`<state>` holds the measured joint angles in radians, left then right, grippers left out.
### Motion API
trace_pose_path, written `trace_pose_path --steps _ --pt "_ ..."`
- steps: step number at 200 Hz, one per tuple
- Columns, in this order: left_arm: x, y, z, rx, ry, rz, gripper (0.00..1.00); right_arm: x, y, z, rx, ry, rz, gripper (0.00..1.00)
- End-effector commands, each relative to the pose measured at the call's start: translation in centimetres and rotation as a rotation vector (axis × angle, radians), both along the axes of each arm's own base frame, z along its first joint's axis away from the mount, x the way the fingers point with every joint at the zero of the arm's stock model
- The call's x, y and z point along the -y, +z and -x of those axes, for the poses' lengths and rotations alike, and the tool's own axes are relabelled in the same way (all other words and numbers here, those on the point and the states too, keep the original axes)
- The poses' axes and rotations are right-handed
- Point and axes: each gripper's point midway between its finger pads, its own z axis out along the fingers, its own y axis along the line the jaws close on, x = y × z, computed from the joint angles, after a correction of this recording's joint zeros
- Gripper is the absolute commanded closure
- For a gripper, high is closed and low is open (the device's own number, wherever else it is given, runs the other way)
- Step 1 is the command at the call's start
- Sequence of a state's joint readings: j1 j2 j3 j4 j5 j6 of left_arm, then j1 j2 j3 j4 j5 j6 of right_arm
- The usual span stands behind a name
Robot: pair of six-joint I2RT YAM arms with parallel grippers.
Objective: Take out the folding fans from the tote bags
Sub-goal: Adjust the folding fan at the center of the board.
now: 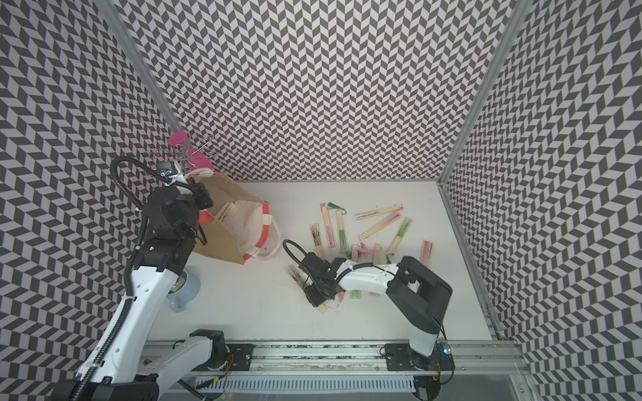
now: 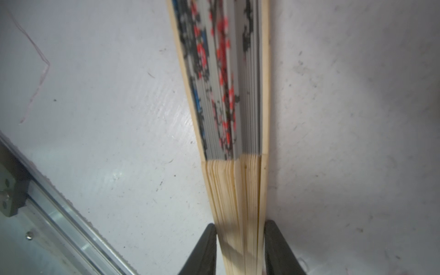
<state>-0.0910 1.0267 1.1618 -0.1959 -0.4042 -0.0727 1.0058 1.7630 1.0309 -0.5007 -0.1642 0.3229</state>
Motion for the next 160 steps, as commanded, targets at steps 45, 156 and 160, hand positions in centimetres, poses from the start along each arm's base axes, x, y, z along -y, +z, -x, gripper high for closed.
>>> trace_pose_path --steps 45,156,160 --pt "-0.1 3.8 1.2 0.135 -0.005 0.03 1.0 0.0 -0.8 0.1 0.045 -0.009 0.06 0.62" --pt "0.0 4.0 1.4 0.141 -0.013 0.033 1.0 -2.3 1.6 1.0 -0.018 0.019 -0.084 0.62" --pt "0.0 3.9 1.3 0.139 -0.013 0.033 1.0 -2.1 1.4 0.9 -0.014 0.011 -0.071 0.62"
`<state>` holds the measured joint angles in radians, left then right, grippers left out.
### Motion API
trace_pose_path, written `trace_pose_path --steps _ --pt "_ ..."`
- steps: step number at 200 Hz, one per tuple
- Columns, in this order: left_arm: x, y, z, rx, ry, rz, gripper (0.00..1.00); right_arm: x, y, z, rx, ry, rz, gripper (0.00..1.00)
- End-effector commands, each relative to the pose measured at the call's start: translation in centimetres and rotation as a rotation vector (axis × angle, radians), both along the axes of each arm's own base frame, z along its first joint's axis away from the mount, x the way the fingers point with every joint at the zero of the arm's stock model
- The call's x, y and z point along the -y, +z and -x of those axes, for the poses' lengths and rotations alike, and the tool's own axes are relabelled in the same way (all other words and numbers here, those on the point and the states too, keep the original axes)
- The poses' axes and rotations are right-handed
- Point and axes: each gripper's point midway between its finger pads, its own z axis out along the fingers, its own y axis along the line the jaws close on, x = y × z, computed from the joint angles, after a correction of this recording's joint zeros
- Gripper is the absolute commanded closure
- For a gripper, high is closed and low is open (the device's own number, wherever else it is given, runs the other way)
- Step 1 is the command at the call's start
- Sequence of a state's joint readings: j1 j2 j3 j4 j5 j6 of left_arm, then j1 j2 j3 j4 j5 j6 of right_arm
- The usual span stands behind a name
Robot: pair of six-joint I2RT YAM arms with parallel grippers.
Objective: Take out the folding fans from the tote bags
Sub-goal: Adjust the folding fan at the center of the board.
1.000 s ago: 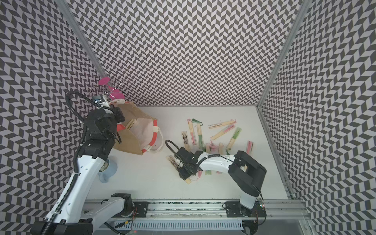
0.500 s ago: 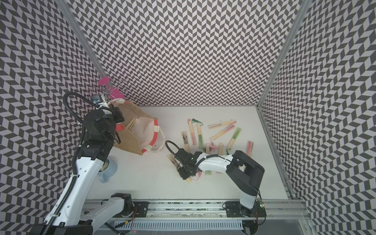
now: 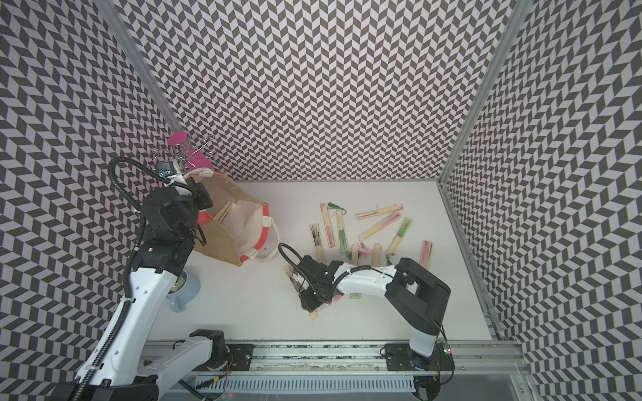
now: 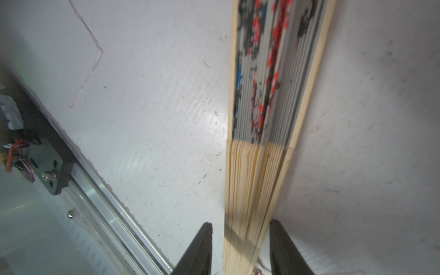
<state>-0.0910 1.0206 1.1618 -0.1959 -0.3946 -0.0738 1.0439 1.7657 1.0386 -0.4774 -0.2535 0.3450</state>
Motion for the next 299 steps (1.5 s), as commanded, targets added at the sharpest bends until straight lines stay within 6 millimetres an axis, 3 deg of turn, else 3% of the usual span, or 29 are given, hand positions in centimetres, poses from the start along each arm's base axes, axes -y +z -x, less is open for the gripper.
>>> trace_pose_path --steps 1,77,132,157,184,211,236,269,299 --pt "-0.1 3.7 1.2 0.133 -0.004 0.032 1.0 -0.1 0.7 -1.4 0.052 -0.041 0.0 0.62" --pt "0.0 3.6 1.2 0.135 -0.009 0.037 1.0 1.1 -2.3 -1.1 0.032 -0.051 0.081 0.71" --pt "0.0 3.7 1.1 0.137 -0.012 0.039 1.0 0.9 -2.8 -0.6 0.02 -0.037 0.104 0.77" --pt "0.1 3.6 1.0 0.133 -0.015 0.038 1.0 0.6 -0.7 -1.8 0.093 -0.041 0.108 0.65" --pt "0.1 3.6 1.1 0.132 -0.017 0.04 1.0 -0.6 2.8 -3.2 0.119 -0.061 -0.004 0.62" --pt "0.0 3.6 1.3 0.133 -0.014 0.039 1.0 -1.5 3.9 -3.5 0.051 -0.059 -0.113 0.62" --pt "0.0 3.7 1.4 0.133 -0.012 0.035 1.0 -1.6 3.0 -2.6 0.002 -0.036 -0.128 0.62" --pt "0.0 3.6 1.5 0.132 -0.014 0.037 1.0 0.0 0.4 -2.1 -0.019 -0.053 -0.048 0.63" --pt "0.1 3.4 1.4 0.13 -0.016 0.04 1.0 0.5 -0.5 -1.1 -0.053 -0.039 -0.044 0.64"
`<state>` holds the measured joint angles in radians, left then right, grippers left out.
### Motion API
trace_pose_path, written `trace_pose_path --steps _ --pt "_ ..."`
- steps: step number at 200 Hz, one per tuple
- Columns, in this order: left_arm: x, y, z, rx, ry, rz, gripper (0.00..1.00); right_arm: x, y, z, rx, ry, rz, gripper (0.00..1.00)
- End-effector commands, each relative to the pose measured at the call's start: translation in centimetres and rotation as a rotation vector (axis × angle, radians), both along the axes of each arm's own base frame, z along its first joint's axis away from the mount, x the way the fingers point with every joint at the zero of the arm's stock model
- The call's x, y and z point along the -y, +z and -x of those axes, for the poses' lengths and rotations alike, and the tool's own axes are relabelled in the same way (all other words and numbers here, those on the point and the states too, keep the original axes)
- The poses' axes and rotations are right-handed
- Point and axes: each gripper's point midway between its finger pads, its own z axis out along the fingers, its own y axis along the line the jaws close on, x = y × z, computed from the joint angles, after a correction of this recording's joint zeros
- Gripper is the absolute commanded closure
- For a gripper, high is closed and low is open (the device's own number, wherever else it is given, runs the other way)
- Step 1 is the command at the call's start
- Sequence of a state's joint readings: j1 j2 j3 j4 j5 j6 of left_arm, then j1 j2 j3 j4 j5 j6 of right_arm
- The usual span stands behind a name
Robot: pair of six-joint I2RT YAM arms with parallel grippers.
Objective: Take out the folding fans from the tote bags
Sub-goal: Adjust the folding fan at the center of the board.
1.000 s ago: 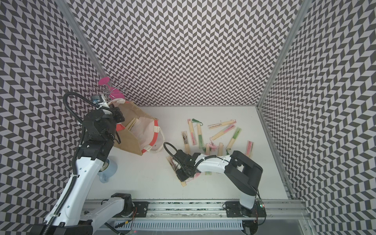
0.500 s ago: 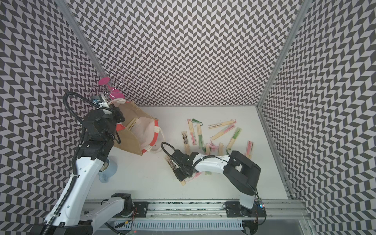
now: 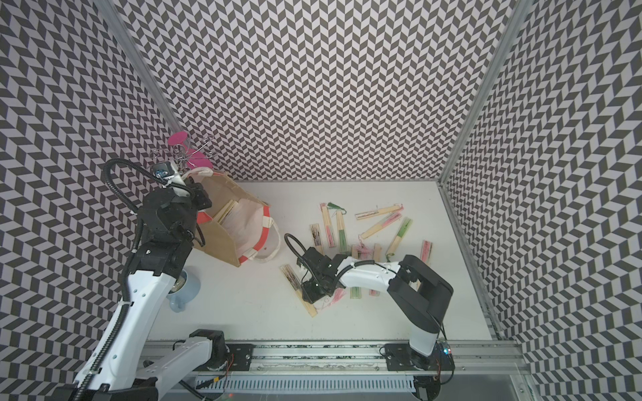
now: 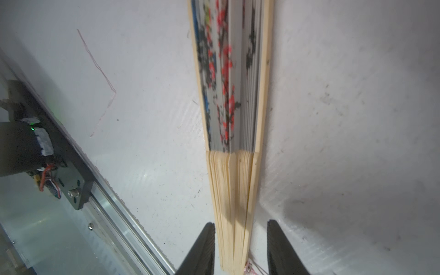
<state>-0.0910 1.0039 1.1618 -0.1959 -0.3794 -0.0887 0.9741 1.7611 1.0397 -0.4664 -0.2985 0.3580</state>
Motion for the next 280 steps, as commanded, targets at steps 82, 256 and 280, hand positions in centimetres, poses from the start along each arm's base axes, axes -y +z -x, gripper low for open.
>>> trace_pose_path --steps 82,256,280 --pt "-0.1 2.9 1.1 0.112 -0.001 0.028 1.0 2.5 -5.3 0.7 0.026 -0.019 0.228 0.7" --pt "-0.3 2.8 1.3 0.112 0.004 0.029 1.0 1.4 0.5 -2.7 0.235 -0.14 0.242 0.62" --pt "-0.2 2.8 1.3 0.114 0.002 0.029 1.0 1.3 1.7 -3.1 0.168 -0.124 0.117 0.62"
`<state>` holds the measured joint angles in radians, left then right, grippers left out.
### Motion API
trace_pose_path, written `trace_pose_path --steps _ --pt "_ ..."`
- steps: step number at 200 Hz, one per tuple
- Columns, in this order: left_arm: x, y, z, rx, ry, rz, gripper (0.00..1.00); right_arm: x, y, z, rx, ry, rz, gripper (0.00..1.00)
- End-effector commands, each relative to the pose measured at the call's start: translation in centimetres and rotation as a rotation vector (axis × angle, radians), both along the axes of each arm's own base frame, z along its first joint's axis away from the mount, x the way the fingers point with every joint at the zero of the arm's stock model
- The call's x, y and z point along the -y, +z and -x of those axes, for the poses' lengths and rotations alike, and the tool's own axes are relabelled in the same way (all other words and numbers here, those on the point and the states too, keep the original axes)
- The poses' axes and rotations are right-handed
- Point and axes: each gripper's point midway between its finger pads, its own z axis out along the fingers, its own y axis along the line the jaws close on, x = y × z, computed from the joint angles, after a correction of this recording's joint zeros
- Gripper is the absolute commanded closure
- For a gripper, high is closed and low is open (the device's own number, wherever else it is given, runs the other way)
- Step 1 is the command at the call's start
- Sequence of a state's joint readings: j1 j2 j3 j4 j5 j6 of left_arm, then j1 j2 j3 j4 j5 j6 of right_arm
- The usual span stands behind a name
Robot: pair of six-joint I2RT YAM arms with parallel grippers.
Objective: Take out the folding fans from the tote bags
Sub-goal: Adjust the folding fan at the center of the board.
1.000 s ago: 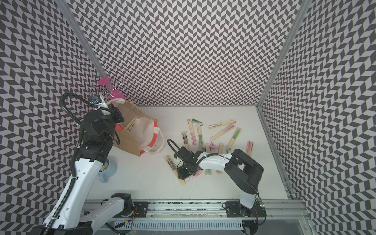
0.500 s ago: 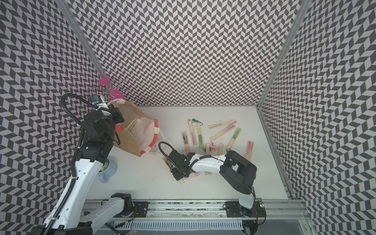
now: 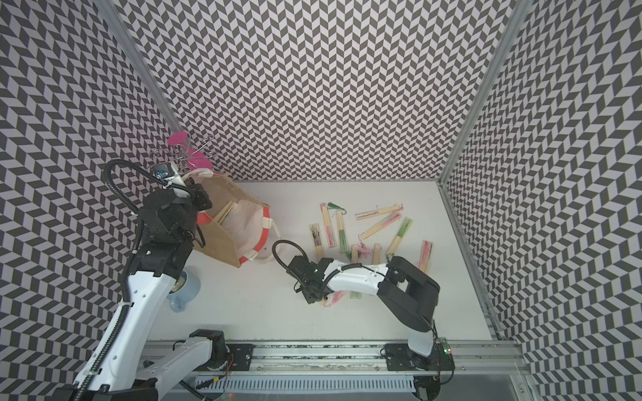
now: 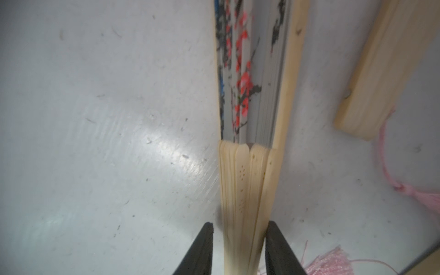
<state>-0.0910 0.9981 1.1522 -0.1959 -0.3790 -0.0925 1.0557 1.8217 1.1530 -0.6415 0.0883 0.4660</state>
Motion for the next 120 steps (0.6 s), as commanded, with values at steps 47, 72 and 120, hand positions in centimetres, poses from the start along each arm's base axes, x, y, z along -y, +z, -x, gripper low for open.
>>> trace_pose_path --steps 47,72,120 --pt "-0.2 3.1 1.2 0.117 0.001 0.033 1.0 -0.2 4.0 -0.9 -0.133 0.049 -0.352 0.59" --pt "-0.1 3.0 1.1 0.116 -0.003 0.036 1.0 0.2 3.0 -0.2 -0.169 0.046 -0.356 0.58" --pt "0.0 3.1 0.9 0.116 -0.008 0.037 1.0 0.2 1.3 1.1 -0.228 0.052 -0.376 0.59"
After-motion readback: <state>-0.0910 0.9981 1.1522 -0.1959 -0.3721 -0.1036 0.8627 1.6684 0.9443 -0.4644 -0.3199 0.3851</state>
